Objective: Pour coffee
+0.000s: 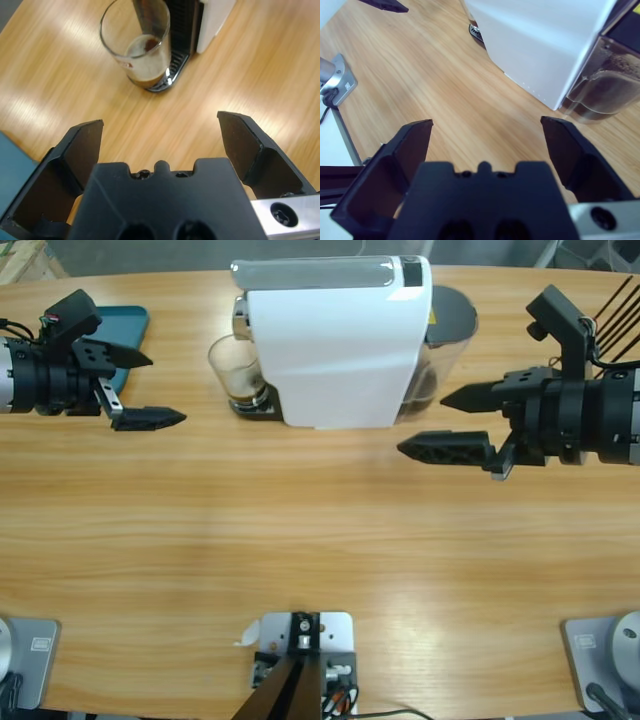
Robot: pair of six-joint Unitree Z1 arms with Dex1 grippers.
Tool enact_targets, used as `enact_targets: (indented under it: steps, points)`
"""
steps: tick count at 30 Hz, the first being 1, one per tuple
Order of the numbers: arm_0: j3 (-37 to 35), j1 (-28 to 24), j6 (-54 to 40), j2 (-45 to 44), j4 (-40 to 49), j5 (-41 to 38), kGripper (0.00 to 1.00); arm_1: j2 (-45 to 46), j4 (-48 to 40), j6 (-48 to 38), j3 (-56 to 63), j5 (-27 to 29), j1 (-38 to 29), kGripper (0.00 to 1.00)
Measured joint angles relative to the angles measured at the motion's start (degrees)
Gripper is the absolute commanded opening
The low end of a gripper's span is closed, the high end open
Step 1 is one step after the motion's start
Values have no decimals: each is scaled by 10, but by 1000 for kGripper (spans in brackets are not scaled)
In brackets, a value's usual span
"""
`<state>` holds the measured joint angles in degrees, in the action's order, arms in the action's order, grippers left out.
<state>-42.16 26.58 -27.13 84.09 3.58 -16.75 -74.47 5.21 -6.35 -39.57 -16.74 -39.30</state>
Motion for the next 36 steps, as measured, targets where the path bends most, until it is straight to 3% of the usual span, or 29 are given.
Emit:
enact_targets:
  steps: [17,36]
  points:
    - [31,-53,-30,63,-125,-112,991,6,35,0,-1,-12,0,1000]
    - [-19,-62,-69,133,-135,-147,989,-24,12,0,-26,-12,0,1000]
